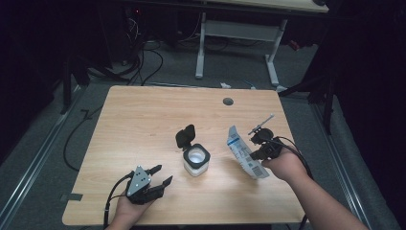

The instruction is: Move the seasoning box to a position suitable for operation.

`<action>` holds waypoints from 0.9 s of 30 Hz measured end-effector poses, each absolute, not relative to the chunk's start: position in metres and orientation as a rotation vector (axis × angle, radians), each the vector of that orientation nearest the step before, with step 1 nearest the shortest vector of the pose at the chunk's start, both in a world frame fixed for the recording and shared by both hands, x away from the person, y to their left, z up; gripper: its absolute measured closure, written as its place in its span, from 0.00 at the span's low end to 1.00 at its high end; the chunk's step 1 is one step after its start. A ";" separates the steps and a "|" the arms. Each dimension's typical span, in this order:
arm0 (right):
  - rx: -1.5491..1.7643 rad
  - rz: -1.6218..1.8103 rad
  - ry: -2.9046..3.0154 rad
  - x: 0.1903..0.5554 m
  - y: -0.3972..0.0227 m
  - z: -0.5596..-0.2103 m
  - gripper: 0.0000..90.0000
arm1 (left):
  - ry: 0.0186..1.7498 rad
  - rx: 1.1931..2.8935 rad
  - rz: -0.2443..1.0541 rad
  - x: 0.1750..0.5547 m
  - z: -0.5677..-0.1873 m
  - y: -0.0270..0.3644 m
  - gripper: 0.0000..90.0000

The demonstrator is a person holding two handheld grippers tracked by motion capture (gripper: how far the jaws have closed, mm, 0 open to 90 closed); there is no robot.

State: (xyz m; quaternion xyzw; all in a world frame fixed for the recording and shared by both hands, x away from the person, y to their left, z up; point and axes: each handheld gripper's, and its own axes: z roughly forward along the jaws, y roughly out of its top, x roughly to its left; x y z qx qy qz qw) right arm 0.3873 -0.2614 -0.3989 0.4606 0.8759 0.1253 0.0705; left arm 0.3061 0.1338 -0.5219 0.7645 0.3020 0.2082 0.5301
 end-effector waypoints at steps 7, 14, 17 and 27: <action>1.403 0.546 2.540 0.380 -0.271 -0.396 1.00 | 0.729 1.815 0.499 0.306 -0.521 0.136 0.47; 1.398 0.691 2.474 0.374 -0.277 -0.409 1.00 | 0.740 1.811 0.504 0.306 -0.520 0.138 0.47; 1.407 0.754 2.420 0.369 -0.279 -0.415 1.00 | 0.747 1.808 0.506 0.307 -0.520 0.140 0.47; 1.405 0.971 2.275 0.354 -0.288 -0.431 1.00 | 0.770 1.791 0.512 0.310 -0.519 0.146 0.47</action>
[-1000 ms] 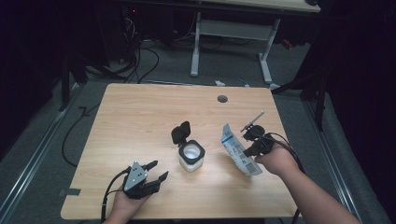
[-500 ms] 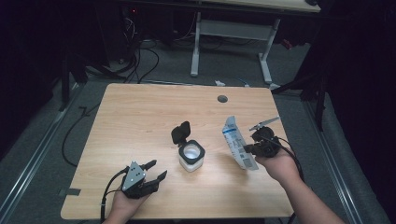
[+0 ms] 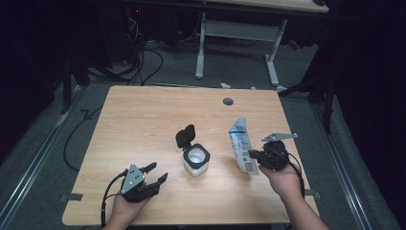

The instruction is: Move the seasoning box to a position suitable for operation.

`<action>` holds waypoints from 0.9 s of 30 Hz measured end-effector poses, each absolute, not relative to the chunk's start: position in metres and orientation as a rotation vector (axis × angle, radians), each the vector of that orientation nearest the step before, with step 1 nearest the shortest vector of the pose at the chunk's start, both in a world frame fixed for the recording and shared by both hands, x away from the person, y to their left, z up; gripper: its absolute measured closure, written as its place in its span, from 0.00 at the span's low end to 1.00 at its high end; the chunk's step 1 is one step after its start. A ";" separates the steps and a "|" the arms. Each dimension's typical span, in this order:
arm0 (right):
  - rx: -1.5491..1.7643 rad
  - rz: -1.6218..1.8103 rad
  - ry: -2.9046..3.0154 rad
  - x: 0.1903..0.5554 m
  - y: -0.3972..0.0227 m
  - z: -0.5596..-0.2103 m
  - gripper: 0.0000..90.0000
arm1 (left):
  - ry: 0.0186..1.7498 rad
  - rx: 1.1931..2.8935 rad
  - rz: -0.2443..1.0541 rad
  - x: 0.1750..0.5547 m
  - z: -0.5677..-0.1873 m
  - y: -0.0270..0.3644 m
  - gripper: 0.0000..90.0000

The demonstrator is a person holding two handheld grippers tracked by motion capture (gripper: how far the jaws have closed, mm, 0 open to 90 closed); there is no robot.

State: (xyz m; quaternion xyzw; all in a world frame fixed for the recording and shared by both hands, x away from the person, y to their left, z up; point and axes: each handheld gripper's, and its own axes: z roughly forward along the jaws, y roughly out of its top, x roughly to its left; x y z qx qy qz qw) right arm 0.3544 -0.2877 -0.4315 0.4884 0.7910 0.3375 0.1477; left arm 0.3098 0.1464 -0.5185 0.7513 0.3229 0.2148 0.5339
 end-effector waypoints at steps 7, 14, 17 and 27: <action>1.407 1.067 2.201 0.347 -0.292 -0.437 1.00 | 0.772 1.802 0.514 0.311 -0.520 0.146 0.47; 1.372 1.138 2.121 0.340 -0.293 -0.446 1.00 | 0.779 1.799 0.519 0.312 -0.518 0.150 0.47; 1.366 1.177 2.092 0.337 -0.293 -0.452 1.00 | 0.774 1.810 0.534 0.312 -0.517 0.151 0.47; 1.316 1.350 1.938 0.332 -0.292 -0.471 1.00 | 0.780 1.820 0.568 0.316 -0.516 0.162 0.47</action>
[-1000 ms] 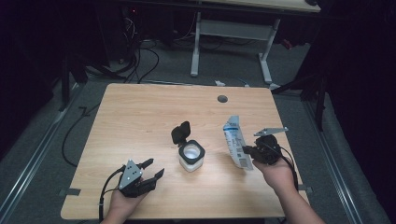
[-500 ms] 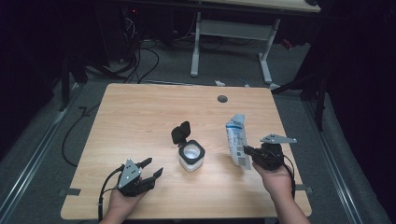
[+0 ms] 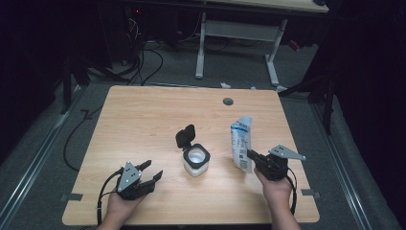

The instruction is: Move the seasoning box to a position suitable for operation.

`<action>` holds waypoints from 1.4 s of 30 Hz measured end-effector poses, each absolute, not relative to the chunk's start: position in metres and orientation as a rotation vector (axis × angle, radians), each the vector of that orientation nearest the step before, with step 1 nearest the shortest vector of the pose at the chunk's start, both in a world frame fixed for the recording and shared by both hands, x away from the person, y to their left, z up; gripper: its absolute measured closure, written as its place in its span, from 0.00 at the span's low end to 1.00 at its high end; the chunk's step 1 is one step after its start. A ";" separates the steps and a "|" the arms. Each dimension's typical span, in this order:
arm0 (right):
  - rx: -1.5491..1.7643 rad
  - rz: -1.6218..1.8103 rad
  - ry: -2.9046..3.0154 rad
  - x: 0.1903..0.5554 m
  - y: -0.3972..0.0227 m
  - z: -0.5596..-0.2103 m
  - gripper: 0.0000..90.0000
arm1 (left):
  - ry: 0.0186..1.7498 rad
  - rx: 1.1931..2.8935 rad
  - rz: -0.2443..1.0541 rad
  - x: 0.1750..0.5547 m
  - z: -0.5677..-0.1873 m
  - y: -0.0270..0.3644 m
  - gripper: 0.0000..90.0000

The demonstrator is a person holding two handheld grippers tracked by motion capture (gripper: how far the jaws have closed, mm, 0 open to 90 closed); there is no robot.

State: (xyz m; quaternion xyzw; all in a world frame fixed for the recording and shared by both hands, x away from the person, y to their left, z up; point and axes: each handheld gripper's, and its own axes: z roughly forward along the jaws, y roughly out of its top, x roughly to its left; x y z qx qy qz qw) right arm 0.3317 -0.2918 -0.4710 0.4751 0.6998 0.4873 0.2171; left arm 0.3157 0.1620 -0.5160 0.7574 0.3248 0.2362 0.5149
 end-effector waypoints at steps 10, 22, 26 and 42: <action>1.312 1.421 1.829 0.338 -0.300 -0.487 1.00 | 0.836 1.781 0.569 0.320 -0.516 0.175 0.47; 1.308 1.428 1.772 0.356 -0.311 -0.489 1.00 | 0.840 1.789 0.575 0.321 -0.518 0.174 0.47; 1.307 1.398 1.799 0.357 -0.310 -0.494 1.00 | 0.839 1.786 0.577 0.321 -0.518 0.175 0.47; 1.323 1.385 1.806 0.342 -0.316 -0.500 0.97 | 0.829 1.786 0.582 0.320 -0.516 0.175 0.47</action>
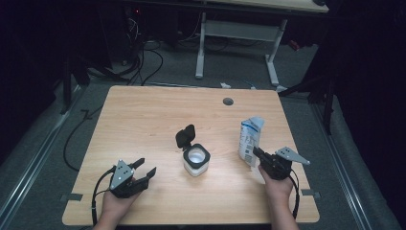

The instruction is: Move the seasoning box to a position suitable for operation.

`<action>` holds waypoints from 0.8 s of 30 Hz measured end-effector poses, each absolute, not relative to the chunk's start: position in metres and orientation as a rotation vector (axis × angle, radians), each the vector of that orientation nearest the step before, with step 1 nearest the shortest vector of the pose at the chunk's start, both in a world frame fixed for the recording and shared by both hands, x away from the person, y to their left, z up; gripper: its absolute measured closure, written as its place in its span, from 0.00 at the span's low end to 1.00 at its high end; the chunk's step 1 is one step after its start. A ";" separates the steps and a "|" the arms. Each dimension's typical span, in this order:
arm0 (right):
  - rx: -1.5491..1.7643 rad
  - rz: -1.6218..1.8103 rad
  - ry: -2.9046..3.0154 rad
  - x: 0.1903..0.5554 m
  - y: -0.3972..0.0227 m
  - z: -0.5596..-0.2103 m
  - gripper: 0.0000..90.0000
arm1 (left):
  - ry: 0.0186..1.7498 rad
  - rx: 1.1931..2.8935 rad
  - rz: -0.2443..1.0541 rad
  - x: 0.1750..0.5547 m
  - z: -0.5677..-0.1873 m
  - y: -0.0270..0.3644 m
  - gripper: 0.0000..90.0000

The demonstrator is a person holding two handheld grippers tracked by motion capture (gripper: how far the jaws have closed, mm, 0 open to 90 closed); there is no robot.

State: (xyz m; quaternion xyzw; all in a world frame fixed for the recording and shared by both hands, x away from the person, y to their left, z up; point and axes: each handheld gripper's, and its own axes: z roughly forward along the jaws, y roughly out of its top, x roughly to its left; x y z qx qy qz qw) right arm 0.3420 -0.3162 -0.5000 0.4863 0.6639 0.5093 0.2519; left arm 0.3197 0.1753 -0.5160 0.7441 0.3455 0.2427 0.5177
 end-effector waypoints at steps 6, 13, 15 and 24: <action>1.346 1.385 1.811 0.341 -0.315 -0.500 0.88 | 0.828 1.787 0.581 0.320 -0.516 0.175 0.47; 1.350 1.352 1.818 0.339 -0.314 -0.500 0.77 | 0.831 1.787 0.579 0.320 -0.517 0.175 0.47; 1.347 1.338 1.829 0.338 -0.313 -0.500 0.73 | 0.833 1.788 0.579 0.320 -0.517 0.175 0.47; 1.328 1.283 1.838 0.336 -0.307 -0.501 0.51 | 0.835 1.789 0.579 0.320 -0.517 0.176 0.47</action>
